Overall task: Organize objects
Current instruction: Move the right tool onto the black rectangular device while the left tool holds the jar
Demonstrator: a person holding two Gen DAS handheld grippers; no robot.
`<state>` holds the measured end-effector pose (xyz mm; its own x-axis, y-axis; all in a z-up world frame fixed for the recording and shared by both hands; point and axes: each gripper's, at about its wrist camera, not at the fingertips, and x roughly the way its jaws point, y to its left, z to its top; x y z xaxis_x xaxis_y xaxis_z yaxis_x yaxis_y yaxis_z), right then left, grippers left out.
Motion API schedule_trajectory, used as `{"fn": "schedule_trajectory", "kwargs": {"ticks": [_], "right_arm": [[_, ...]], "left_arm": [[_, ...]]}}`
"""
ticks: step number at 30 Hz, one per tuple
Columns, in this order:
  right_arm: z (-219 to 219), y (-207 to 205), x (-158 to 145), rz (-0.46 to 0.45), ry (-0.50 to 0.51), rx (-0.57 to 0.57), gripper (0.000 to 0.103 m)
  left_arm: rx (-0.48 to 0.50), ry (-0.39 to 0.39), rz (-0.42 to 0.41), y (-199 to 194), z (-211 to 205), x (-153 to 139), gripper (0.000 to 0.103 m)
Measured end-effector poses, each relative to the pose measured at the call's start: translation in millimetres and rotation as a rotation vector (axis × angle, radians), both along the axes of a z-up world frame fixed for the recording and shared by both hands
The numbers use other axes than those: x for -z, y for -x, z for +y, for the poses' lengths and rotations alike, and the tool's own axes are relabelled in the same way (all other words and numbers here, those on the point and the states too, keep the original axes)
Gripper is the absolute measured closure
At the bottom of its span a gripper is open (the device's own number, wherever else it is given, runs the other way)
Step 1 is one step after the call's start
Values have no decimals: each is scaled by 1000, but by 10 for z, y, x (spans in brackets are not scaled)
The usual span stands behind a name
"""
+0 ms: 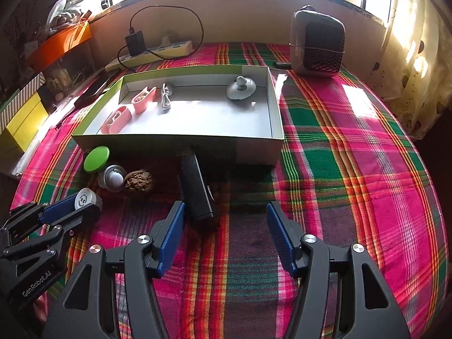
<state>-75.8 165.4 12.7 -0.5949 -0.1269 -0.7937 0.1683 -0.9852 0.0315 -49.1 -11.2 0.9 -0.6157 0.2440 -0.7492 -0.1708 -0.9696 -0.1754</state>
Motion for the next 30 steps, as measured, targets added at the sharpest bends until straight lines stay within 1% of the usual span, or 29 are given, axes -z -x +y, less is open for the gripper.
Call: {"fn": "schedule_trajectory", "kwargs": {"ticks": [8,14,23,30], "right_arm": [[-109,-3,40,-2,-19,-78,43],[-121,61,83,5,-39,-91,43],[-145,122,83,19,-38,-119,43],[-139,133,83,22,-35,-124,43]], "left_arm": [[-2,13,0,9,6,-1,76],[-3,20,1,1,11,4,76],[-12,28,2,12,21,11,76],[-15,67,6,8,74,17,76]]}}
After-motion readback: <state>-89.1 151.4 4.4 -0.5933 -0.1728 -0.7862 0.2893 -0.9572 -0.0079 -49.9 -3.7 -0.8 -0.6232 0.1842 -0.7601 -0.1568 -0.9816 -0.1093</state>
